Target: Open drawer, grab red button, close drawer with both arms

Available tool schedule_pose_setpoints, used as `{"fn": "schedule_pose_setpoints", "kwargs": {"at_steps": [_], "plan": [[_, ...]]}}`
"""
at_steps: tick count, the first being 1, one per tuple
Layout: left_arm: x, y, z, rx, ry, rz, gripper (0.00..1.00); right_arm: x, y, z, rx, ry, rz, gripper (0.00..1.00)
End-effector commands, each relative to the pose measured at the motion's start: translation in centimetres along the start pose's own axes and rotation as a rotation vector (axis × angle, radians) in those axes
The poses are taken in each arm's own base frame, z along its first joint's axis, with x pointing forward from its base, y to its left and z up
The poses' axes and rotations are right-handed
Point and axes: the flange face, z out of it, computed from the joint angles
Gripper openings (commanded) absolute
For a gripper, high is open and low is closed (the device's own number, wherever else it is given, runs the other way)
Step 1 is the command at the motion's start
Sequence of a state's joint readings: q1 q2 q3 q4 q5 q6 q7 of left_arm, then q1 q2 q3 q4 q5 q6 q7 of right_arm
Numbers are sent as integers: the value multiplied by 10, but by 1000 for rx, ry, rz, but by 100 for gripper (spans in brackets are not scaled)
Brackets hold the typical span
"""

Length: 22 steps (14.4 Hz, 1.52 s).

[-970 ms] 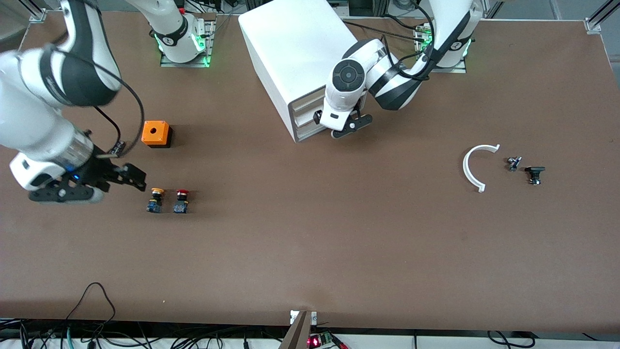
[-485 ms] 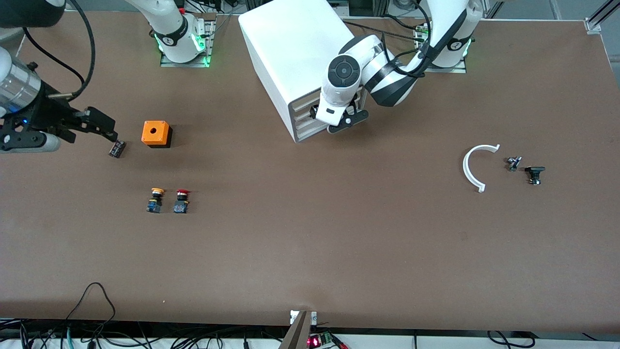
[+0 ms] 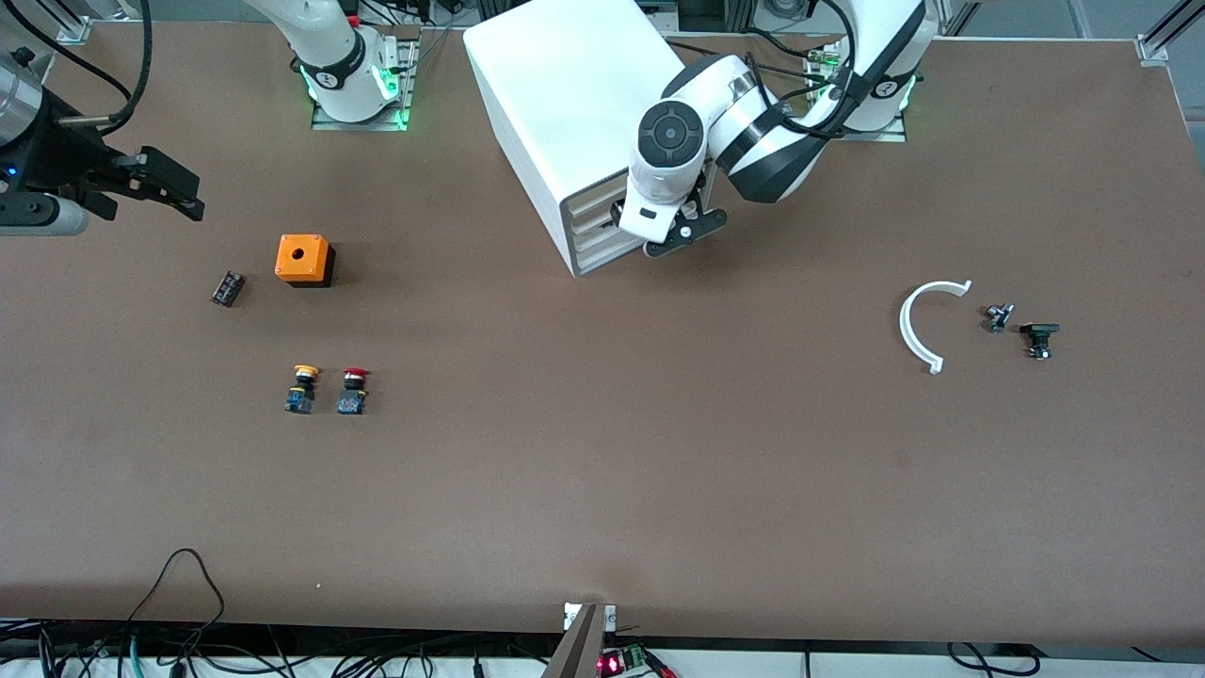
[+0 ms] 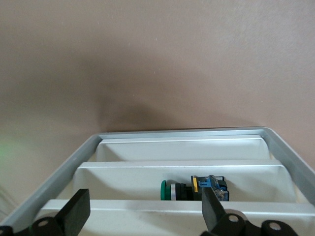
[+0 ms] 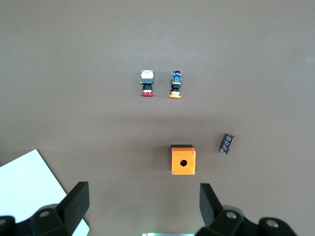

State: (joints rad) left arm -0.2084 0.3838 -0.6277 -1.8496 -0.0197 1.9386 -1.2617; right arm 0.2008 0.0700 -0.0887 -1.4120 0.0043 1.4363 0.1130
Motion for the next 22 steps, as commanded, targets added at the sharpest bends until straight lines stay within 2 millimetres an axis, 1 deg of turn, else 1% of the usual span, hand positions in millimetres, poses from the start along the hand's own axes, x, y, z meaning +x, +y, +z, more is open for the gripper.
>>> {"fn": "schedule_pose_setpoints", "kwargs": {"at_steps": [1, 2, 4, 5, 6, 7, 9, 11, 12, 13, 14, 17, 19, 20, 21, 22], "plan": [[44, -19, -51, -23, -17, 75, 100, -2, -1, 3, -17, -8, 14, 99], [69, -32, -69, -37, -22, 94, 100, -1, -1, 3, -21, -4, 14, 99], [108, -61, -105, -42, -24, 190, 100, 0, 0, 6, -21, -1, 17, 99], [128, -75, -121, -50, -9, 238, 100, 1, 6, 11, -21, -9, 29, 99], [143, -86, -136, -67, 12, 276, 100, 3, 18, 13, -15, -14, 49, 99], [153, -96, -146, -70, 30, 305, 100, 2, 16, 13, -9, -13, 40, 99], [173, -125, -179, -15, 112, 364, 100, 1, 10, 13, -5, -14, 27, 99], [184, -143, -200, 15, 122, 470, 100, 0, 10, 10, -6, -10, 27, 99], [189, -152, -213, 4, 140, 491, 100, 0, 10, 10, -6, -10, 27, 99], [194, -166, -226, 3, 166, 504, 100, 0, 11, 11, -6, -11, 30, 99], [205, -183, -234, 3, 184, 522, 100, 0, 12, 11, -7, -11, 32, 99], [220, -225, -252, 22, 223, 585, 100, 0, 12, 11, -9, -11, 28, 99], [232, -268, -266, -14, 276, 648, 100, 0, 13, 10, -21, -11, 20, 99], [241, -294, -265, -60, 311, 691, 100, -1, 13, 9, -21, -8, 14, 99], [242, -310, -262, -98, 361, 736, 100, 0, 14, 7, -20, -2, 14, 99], [241, -324, -255, -99, 390, 749, 100, 0, 16, 6, -19, 1, 17, 99]]}}
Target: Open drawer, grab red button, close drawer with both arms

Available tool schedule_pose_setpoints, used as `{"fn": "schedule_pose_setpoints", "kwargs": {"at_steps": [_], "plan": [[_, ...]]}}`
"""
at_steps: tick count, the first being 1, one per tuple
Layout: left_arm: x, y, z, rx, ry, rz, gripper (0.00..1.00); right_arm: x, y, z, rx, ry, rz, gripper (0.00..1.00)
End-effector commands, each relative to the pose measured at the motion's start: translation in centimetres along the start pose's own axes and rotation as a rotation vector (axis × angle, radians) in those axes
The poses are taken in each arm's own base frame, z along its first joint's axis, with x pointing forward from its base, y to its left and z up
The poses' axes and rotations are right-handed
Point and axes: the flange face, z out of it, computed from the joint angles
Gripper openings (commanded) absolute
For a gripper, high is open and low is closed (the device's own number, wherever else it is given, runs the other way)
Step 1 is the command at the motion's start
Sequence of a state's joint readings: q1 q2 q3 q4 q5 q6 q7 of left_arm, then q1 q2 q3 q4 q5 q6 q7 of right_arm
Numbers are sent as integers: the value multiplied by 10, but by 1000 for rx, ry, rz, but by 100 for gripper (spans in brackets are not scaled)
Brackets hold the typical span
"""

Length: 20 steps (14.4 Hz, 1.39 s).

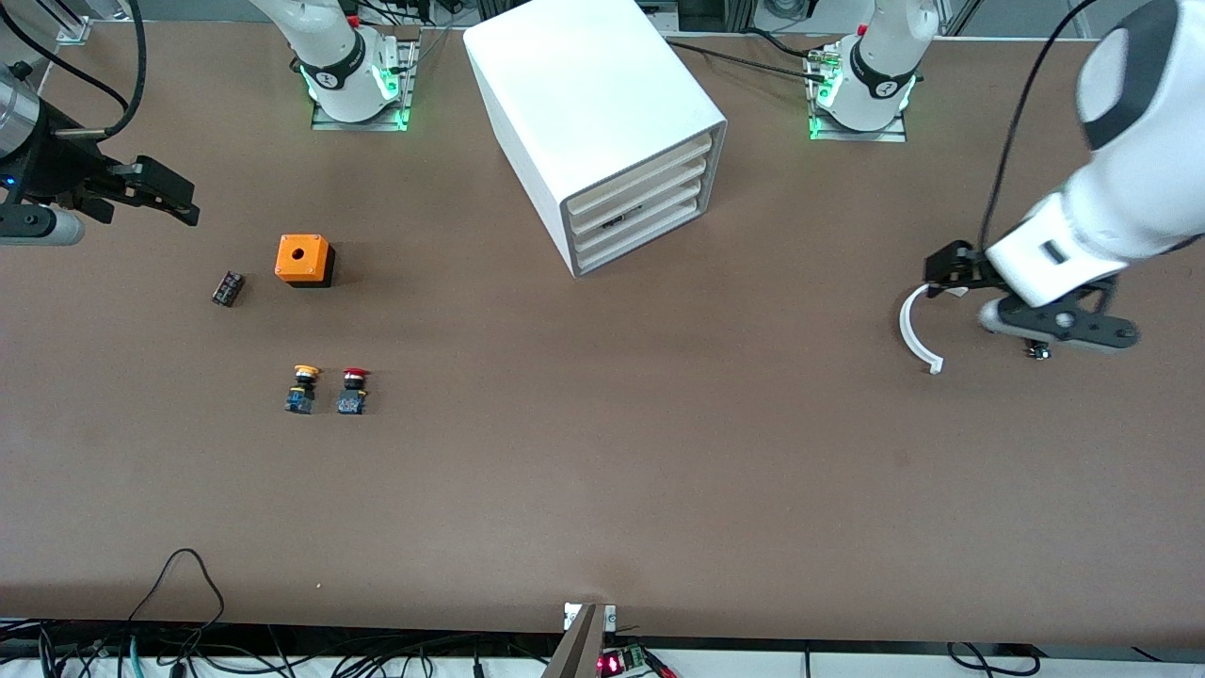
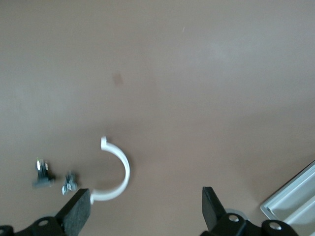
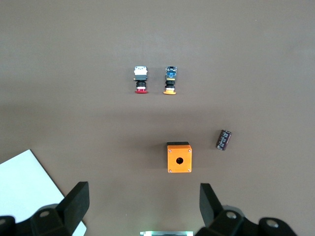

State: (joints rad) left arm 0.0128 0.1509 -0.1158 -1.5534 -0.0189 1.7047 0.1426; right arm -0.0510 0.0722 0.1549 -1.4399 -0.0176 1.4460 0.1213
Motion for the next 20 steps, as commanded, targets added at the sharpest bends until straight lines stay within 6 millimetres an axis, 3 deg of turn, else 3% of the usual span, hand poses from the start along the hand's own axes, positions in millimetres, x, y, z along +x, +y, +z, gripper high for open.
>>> {"fn": "schedule_pose_setpoints", "kwargs": {"at_steps": [1, 4, 5, 8, 9, 10, 20], "plan": [[-46, -22, 5, -11, 87, 48, 100, -3, 4, -7, -13, 20, 5, 99], [-54, -1, -19, 9, 117, 41, 100, -1, 17, -6, -8, 19, 24, 99], [-59, -2, -29, 18, 129, 18, 100, 0, 23, -5, -5, 15, 27, 99], [-74, -2, -23, 56, -18, 35, 100, 1, 21, -4, -3, 17, 6, 99], [-75, -3, -38, 119, -37, 43, 100, 1, 21, -4, -5, 15, 7, 99], [-71, -4, -40, 132, -34, 34, 100, 1, 20, -4, -4, 15, 5, 99], [-55, -6, -36, 80, 16, -53, 100, 1, 21, -6, -5, 21, 8, 99]]}}
